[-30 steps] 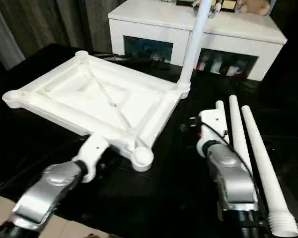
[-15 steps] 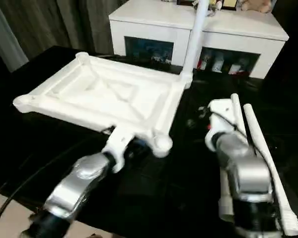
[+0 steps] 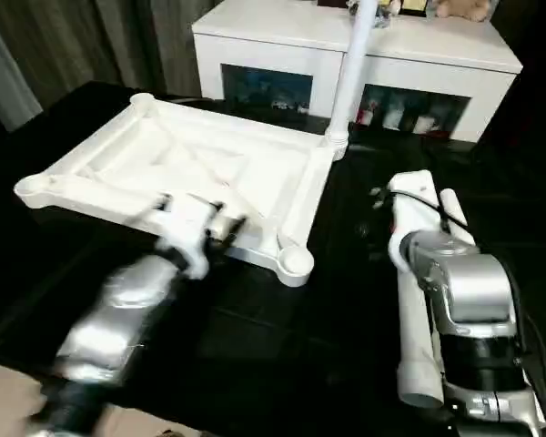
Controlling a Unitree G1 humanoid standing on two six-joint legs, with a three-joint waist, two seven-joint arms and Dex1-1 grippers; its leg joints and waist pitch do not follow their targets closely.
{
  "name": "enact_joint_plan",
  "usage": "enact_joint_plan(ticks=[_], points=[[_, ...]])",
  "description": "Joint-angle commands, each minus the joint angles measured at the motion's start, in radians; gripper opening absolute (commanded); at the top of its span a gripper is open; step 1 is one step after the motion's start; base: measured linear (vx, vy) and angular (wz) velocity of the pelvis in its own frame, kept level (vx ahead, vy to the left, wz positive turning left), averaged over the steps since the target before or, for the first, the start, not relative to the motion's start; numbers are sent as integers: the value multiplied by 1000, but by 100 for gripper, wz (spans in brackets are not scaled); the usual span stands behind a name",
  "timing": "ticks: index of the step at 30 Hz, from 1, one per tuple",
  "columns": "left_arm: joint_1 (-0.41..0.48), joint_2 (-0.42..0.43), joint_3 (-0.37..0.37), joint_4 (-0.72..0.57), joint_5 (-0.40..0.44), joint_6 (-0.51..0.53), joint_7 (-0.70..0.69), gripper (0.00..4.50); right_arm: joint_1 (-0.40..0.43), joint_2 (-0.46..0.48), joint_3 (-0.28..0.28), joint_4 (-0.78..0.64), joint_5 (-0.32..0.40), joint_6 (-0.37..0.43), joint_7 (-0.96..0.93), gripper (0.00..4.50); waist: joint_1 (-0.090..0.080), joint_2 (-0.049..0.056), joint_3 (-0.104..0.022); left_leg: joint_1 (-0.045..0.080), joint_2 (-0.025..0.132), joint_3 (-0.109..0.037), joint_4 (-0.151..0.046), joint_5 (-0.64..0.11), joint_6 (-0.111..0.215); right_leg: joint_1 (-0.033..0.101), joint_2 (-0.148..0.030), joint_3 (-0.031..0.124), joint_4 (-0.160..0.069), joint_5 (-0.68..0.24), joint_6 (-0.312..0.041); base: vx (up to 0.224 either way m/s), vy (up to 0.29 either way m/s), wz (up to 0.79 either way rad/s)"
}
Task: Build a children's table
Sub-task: Rotate table base, then pick table leg
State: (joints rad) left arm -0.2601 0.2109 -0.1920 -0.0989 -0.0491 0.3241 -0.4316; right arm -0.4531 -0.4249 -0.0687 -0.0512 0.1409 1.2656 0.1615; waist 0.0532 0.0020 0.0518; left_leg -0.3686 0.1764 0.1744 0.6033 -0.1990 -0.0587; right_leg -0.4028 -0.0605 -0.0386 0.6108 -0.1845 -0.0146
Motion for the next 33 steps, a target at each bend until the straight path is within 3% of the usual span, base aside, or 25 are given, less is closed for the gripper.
enact_joint_plan(ticks=[1,3,7,9,20,22,26,33], points=[[8,25,-18,-56,-24,29,-67,246,-21,-8,1,12,1,29,4,450,2,-17,-61,14,44,-11,-67,-88,19,45,-66,41,-69,-187,-158,0,0,0],[15,141,-46,-189,-90,107,-210,246,-39,-13,-3,55,-13,50,-9,450,8,-24,-61,18,44,-9,-68,-81,-1,42,-70,42,-60,-179,-154,0,0,0],[9,205,-64,-267,-129,166,-275,246,-51,-14,-11,81,-19,70,-12,450,6,-25,-56,18,42,-7,-70,-86,-22,40,-64,42,-60,-166,-152,0,0,0],[1,229,-78,-297,-132,192,-290,246,-49,-17,-12,92,-12,91,-3,450,6,-28,-57,14,40,-7,-70,-80,-27,46,-64,44,-57,-147,-147,0,0,0],[-27,238,-90,-347,-145,280,-288,246,-11,-6,-60,92,-3,168,-2,450,4,-25,-59,13,37,-7,-66,-88,-36,49,-61,45,-60,-178,-133,0,0,0],[-27,233,-93,-353,-152,287,-287,246,4,-1,-67,91,3,182,4,450,3,-30,-61,13,37,-7,-65,-81,-33,49,-61,45,-60,-165,-135,0,0,0],[-32,226,-94,-366,-157,304,-284,250,17,0,-80,104,13,188,13,434,4,-34,-60,11,38,-6,-65,-71,-26,51,-62,45,-59,-160,-143,0,0,0],[-37,240,-95,-390,-166,324,-283,252,32,-1,-88,128,18,181,24,354,4,-37,-59,13,38,-7,-65,-86,-26,48,-63,44,-63,-208,-127,0,0,0]])
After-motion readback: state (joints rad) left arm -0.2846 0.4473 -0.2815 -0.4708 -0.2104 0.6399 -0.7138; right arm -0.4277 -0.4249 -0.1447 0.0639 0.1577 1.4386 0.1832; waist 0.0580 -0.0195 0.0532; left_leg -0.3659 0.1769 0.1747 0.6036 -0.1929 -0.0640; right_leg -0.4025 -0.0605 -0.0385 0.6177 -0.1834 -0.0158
